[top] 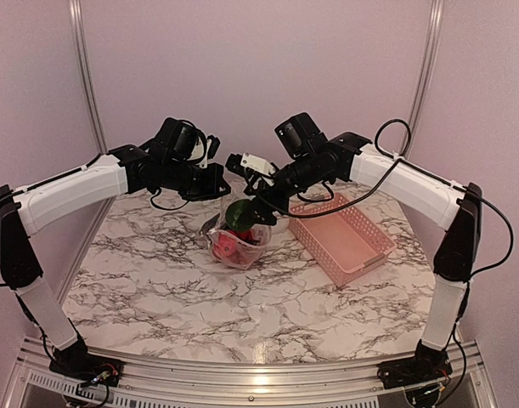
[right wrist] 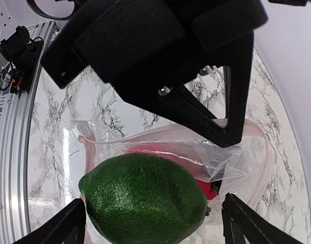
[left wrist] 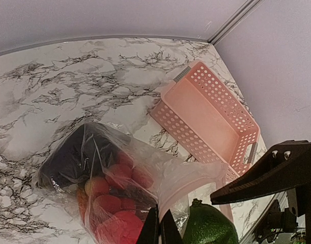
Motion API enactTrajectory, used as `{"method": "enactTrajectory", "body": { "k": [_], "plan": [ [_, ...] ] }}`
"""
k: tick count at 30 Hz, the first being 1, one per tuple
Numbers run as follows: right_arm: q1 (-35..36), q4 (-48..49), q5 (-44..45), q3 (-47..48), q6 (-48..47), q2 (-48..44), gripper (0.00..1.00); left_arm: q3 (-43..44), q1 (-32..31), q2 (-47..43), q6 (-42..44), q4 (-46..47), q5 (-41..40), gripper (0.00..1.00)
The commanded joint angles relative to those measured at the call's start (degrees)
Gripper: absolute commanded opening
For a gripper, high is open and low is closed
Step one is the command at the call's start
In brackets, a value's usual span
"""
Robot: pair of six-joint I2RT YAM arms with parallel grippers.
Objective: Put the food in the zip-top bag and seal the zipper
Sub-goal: Place the fake fruit in the zipper food storage bag, then pass from the left arm to the right
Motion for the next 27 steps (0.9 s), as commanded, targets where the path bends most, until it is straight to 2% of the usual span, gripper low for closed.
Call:
{"method": "enactTrajectory", "body": {
  "k": [1, 4, 6, 11, 15, 27],
  "plan": [
    [0.4, 1.2, 3.9, 1.3, -0.1, 0.0, 0.92, 1.0, 0.1, -1.5, 0.9, -0.4, 0.1, 0.0],
    [0.4, 0.3, 3.5, 0.2, -1.1, -1.4, 0.98, 1.0, 0.1, -1.3, 1.0, -0.5, 0.0, 0.0],
    [0.4, -1.1, 2.9, -0.5, -2.3, -2.2, 0.99, 1.0, 0.1, -1.3, 1.0, -0.4, 0.1, 0.0],
    [0.7, -4.6, -2.1, -6.0, -11.9, -6.0, 0.86, 0.9, 0.2, -1.2, 1.3, -0.2, 0.1, 0.0],
    [2.4, -6.1, -0.4, -8.5, -16.6, -7.8, 0.79, 0.8, 0.1, -1.4, 1.4, -0.2, 0.1, 0.0],
    [7.7, -3.7, 8.0, -10.0, -16.9, -3.6, 0.62, 0.5, 0.1, -2.1, 1.6, -0.2, 0.0, 0.0]
  ]
}}
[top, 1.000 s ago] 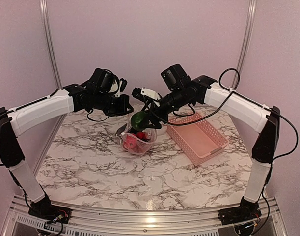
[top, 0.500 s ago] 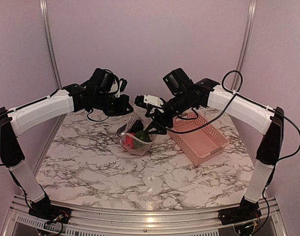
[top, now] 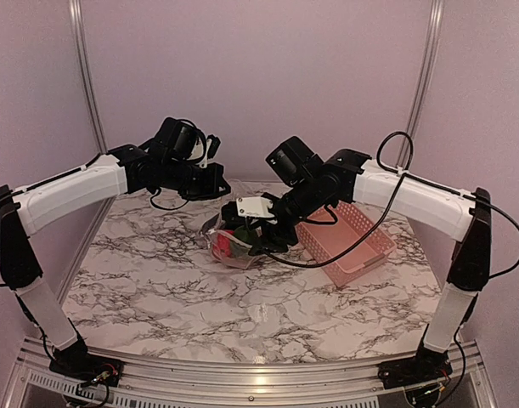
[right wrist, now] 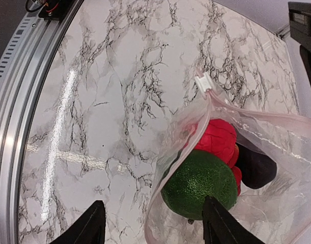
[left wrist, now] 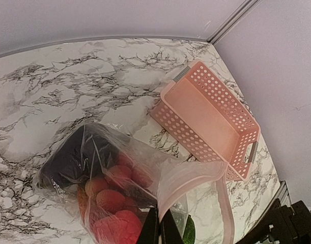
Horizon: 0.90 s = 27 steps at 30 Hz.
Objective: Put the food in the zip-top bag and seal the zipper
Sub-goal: Pass from the left arm to the right
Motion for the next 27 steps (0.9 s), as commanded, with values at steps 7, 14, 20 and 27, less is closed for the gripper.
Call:
{"method": "enactTrajectory", "body": {
  "k": [7, 14, 20, 27],
  "plan": [
    [1.3, 1.6, 4.2, 0.5, 1.0, 3.6, 0.4, 0.5, 0.1, -2.3, 1.3, -0.2, -0.3, 0.0],
    [1.2, 3.3, 6.0, 1.9, 2.5, 5.1, 0.02, 0.1, 0.1, -2.5, 2.1, 0.9, 0.2, 0.0],
    [1.0, 5.5, 6.1, 4.5, 4.4, 2.5, 0.0, -7.5, 0.1, -11.9, 6.8, 8.0, -5.3, 0.6],
    [-0.6, 6.9, 3.3, 4.9, 7.2, -0.3, 0.0, -33.9, 0.1, -33.7, 10.2, 33.9, -6.9, 0.75]
  ]
}}
